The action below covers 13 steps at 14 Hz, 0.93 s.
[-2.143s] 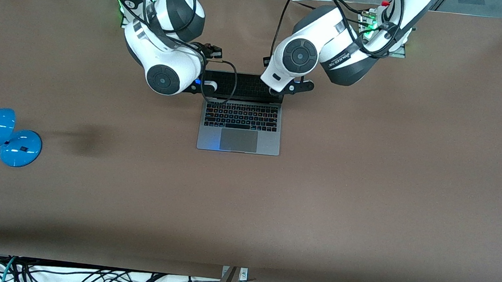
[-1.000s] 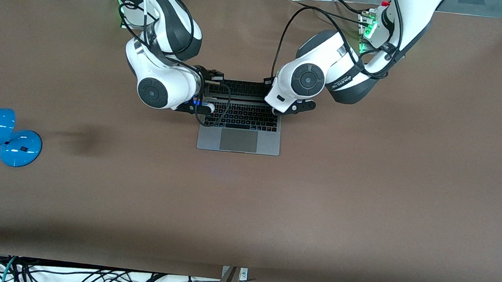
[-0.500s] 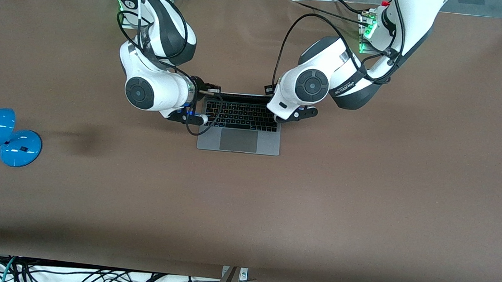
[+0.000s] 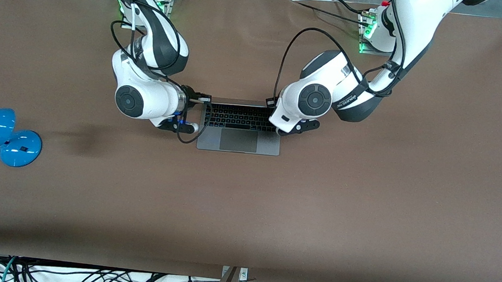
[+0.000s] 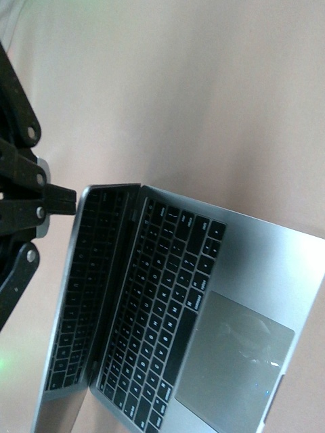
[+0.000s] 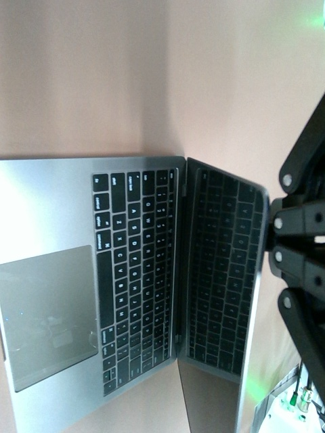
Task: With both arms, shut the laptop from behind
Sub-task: 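Push the screen down with both grippers until the lid shuts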
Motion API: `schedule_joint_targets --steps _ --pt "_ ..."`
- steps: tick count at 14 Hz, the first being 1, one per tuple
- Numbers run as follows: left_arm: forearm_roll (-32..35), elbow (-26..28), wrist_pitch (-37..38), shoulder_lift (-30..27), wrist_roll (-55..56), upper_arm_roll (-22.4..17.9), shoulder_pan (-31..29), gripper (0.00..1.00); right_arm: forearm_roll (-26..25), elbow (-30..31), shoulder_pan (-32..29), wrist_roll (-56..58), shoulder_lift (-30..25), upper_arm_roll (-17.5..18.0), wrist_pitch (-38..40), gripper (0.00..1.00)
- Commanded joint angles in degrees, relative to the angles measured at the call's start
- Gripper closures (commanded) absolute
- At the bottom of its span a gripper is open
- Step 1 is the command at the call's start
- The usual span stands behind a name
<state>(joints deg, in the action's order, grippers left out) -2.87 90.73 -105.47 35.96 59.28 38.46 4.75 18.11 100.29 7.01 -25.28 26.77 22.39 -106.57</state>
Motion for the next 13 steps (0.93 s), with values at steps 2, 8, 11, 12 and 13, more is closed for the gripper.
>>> schedule_joint_targets --steps 2,8,11,12,13 --pt "1.8 -4.4 0.7 3.5 -0.7 -0.8 0.9 1.00 -1.0 -3.2 -0.1 0.8 2.4 0.0 -0.1 1.00" --pt "5.0 -7.6 0.6 6.3 -1.5 -2.1 0.9 1.00 -3.2 -4.7 -0.1 1.4 6.1 -0.2 -4.7 1.00" --pt "5.7 -9.5 0.6 8.0 -2.3 -3.1 1.2 1.00 -3.4 -6.2 -0.1 2.2 7.5 -0.2 -4.9 1.00" --pt "6.8 -10.4 0.5 8.8 -2.3 -3.6 2.0 1.00 -3.4 -6.8 -0.1 2.2 8.1 -0.3 -5.0 1.00" --pt "7.4 -11.4 0.5 9.8 -2.3 -4.3 3.0 1.00 -3.5 -7.7 -0.1 2.3 9.0 -0.3 -5.0 1.00"
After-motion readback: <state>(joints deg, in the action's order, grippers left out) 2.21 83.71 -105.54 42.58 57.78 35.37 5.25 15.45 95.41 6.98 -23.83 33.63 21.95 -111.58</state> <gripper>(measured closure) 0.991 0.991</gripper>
